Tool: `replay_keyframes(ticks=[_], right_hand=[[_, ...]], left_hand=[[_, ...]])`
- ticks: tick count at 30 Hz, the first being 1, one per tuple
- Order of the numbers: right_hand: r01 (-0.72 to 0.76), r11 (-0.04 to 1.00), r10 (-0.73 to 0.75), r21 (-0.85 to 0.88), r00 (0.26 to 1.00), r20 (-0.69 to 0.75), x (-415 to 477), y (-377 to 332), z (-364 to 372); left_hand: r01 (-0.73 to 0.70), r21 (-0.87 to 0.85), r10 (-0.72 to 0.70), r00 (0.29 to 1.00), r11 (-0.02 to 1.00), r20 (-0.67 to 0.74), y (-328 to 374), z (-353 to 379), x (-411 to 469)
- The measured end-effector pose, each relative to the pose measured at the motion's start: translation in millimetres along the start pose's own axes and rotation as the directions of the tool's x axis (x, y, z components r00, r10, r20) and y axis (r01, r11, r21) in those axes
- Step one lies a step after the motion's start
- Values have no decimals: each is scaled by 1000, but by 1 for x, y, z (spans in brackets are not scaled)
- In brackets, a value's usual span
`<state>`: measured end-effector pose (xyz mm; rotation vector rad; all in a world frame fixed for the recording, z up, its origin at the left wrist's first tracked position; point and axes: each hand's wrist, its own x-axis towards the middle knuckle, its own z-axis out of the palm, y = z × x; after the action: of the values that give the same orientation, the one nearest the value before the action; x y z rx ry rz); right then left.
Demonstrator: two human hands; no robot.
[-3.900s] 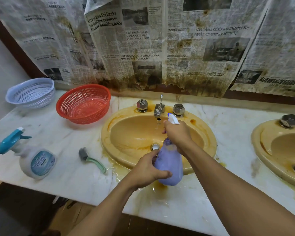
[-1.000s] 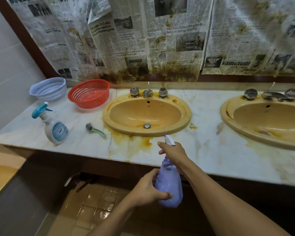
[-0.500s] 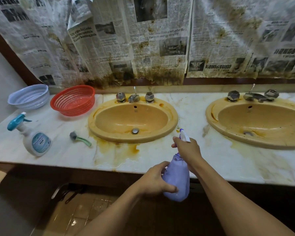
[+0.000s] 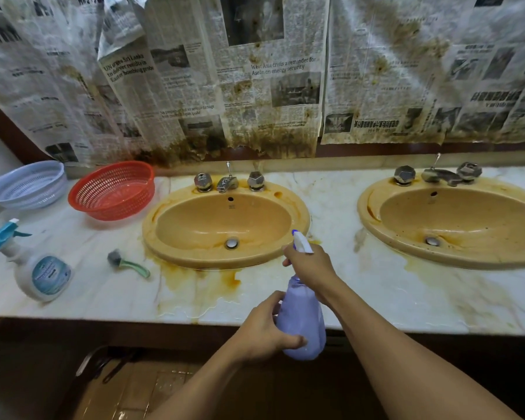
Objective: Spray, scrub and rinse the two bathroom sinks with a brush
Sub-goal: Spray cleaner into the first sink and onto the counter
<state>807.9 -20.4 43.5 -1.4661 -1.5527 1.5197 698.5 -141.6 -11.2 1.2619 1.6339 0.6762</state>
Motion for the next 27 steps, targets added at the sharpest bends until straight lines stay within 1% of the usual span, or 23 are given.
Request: replay_keyframes(ticks=[3, 5, 8, 10, 11, 14, 17, 19, 22, 25, 27], right_hand=[[-43, 997, 43, 59, 999, -5, -2, -8, 31], [-25, 1000, 25, 10, 999, 34, -3, -12, 57], [76, 989, -54, -130, 985, 165, -2, -23, 99], [152, 964, -83, -218, 951, 298, 2, -30, 128], [183, 958, -92, -221, 926, 365, 4, -33, 142], [197, 960, -76, -202, 870, 487, 9, -44, 184], [261, 933, -101, -249, 851, 515, 17, -58, 228], [320, 902, -132, -290, 843, 521, 25, -66, 255], [382, 856, -158, -348, 835, 527, 42, -72, 292], [425, 763, -162, -487, 855, 493, 63, -70, 323], [412, 697, -154, -587, 885, 439, 74, -64, 339]], left_hand=[[29, -51, -32, 998, 998, -51, -15, -12, -12], [47, -81, -55, 994, 996, -95, -28, -25, -22], [77, -115, -96, 981, 990, -171, -49, -55, -40], [92, -132, -123, 960, 987, -253, -65, -79, -50], [102, -141, -140, 944, 985, -298, -73, -91, -54], [118, -197, -197, 871, 973, -450, -92, -132, -67], [110, -261, -249, 764, 959, -596, -114, -181, -77], [117, -290, -285, 705, 950, -649, -132, -218, -81], [134, -319, -328, 639, 938, -696, -159, -268, -84], [103, -329, -325, 578, 939, -749, -185, -305, -82], [90, -323, -317, 549, 942, -774, -201, -324, -78]])
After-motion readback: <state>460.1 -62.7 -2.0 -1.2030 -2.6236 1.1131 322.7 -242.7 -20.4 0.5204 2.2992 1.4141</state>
